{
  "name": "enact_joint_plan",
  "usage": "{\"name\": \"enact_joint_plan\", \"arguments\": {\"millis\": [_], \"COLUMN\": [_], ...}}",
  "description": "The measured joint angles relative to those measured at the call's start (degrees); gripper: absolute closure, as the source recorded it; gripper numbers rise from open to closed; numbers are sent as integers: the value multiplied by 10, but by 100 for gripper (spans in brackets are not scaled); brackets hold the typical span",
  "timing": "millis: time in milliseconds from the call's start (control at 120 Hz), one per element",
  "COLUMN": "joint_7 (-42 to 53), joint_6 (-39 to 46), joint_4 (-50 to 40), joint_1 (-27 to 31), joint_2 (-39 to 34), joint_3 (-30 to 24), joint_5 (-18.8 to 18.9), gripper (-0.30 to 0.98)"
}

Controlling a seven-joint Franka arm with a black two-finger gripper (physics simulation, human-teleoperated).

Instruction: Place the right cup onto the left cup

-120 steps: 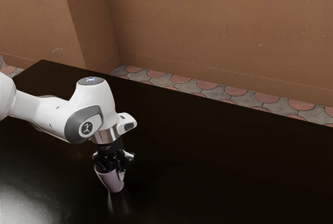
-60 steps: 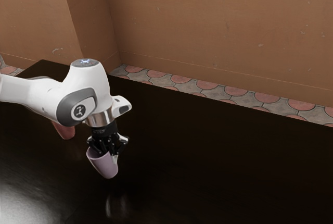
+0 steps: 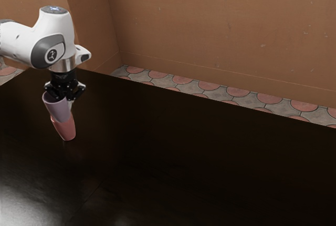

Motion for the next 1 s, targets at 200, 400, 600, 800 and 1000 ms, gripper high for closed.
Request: {"name": "enact_joint_plan", "arguments": {"millis": [200, 400, 600, 800, 1000], "joint_7": [16, 48, 74, 92, 106], "joint_6": [-22, -34, -39, -41, -42], "joint_4": [116, 180, 199, 206, 205], "joint_1": [58, 129, 133, 135, 146], "joint_2": [103, 158, 183, 194, 195], "joint_3": [-6, -22, -32, -34, -33], "joint_5": [-28, -95, -125, -130, -127], "gripper": [78, 78, 78, 78, 78]}}
